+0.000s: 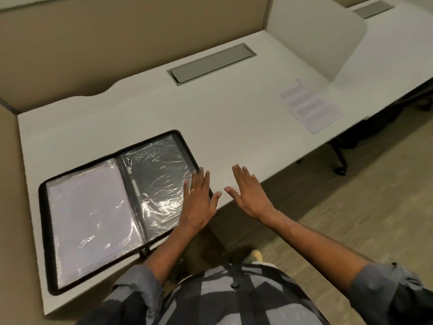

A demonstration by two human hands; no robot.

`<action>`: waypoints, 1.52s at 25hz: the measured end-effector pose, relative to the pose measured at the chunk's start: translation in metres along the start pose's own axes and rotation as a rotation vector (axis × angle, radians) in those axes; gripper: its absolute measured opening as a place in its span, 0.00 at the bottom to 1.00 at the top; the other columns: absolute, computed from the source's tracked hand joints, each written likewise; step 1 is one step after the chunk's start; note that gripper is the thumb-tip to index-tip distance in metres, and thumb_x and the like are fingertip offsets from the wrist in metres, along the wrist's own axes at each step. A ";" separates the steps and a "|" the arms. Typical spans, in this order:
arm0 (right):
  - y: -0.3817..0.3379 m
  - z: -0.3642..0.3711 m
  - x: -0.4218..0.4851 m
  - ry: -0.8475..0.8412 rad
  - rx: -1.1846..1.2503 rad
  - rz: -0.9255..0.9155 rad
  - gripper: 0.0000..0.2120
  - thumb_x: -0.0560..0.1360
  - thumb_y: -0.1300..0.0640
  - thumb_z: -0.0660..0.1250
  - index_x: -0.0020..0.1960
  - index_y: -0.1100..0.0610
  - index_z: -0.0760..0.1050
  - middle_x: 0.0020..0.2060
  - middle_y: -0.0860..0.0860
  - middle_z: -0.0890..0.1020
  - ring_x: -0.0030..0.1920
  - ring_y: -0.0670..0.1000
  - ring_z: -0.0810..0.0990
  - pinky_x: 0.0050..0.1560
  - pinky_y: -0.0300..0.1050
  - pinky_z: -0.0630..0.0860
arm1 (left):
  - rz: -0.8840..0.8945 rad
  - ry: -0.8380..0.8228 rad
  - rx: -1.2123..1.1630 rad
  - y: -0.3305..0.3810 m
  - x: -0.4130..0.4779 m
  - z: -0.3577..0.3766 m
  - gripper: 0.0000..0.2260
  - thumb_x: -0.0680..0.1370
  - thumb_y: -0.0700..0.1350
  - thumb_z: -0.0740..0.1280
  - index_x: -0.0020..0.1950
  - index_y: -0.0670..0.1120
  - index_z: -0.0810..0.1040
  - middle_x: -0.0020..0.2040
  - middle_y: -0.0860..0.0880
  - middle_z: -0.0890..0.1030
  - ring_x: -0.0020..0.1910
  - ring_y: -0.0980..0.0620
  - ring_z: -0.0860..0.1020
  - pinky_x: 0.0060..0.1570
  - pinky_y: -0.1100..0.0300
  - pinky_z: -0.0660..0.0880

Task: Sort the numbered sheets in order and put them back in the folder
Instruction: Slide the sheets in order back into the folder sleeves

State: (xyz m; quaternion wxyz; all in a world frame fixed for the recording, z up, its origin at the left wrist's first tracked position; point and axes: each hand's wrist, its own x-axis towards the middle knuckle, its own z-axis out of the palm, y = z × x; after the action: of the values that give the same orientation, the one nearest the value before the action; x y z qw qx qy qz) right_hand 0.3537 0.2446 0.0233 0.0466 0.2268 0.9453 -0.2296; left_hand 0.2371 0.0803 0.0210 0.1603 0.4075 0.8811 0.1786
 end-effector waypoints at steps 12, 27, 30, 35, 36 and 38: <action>0.204 -0.104 -0.027 0.127 -0.007 0.194 0.40 0.81 0.31 0.42 0.83 0.54 0.43 0.83 0.52 0.47 0.82 0.53 0.44 0.81 0.59 0.51 | 0.214 -0.030 0.110 0.190 0.132 0.060 0.33 0.85 0.63 0.49 0.84 0.48 0.42 0.82 0.49 0.35 0.80 0.49 0.32 0.74 0.54 0.27; 0.338 -0.184 0.077 0.132 -0.011 0.401 0.38 0.83 0.35 0.49 0.83 0.55 0.42 0.83 0.52 0.45 0.82 0.54 0.40 0.81 0.61 0.45 | 0.365 -0.142 0.153 0.284 0.325 0.100 0.38 0.83 0.67 0.49 0.84 0.47 0.41 0.83 0.46 0.37 0.81 0.46 0.35 0.79 0.43 0.37; 0.353 -0.198 0.100 0.112 -0.017 0.434 0.37 0.84 0.36 0.49 0.83 0.55 0.42 0.83 0.51 0.44 0.82 0.54 0.39 0.81 0.61 0.44 | 0.376 -0.163 0.158 0.296 0.353 0.104 0.40 0.80 0.70 0.46 0.84 0.47 0.41 0.83 0.46 0.37 0.82 0.45 0.36 0.79 0.43 0.37; 0.388 -0.217 0.142 0.059 -0.096 0.357 0.31 0.86 0.44 0.48 0.83 0.56 0.44 0.83 0.53 0.45 0.82 0.56 0.41 0.80 0.63 0.50 | 0.325 -0.157 0.203 0.312 0.394 0.118 0.35 0.84 0.63 0.50 0.84 0.47 0.42 0.83 0.45 0.39 0.82 0.44 0.38 0.79 0.42 0.38; 0.399 -0.220 0.152 0.047 -0.110 0.336 0.31 0.86 0.45 0.48 0.83 0.57 0.44 0.83 0.53 0.46 0.82 0.57 0.42 0.80 0.63 0.50 | 0.307 -0.152 0.214 0.314 0.400 0.122 0.33 0.85 0.59 0.53 0.84 0.47 0.43 0.83 0.45 0.40 0.82 0.43 0.39 0.79 0.42 0.39; 0.417 -0.229 0.171 0.014 -0.103 0.309 0.32 0.86 0.43 0.49 0.83 0.57 0.46 0.83 0.55 0.47 0.83 0.58 0.46 0.81 0.62 0.51 | 0.268 -0.150 0.221 0.320 0.412 0.129 0.32 0.86 0.55 0.56 0.84 0.47 0.44 0.83 0.44 0.40 0.82 0.42 0.40 0.78 0.42 0.37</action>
State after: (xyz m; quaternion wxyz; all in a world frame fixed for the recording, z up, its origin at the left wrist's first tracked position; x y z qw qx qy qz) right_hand 0.3925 0.7488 0.0220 0.0862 0.3686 0.9099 -0.1694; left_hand 0.2501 0.6166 -0.0075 0.1547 0.5485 0.8188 0.0697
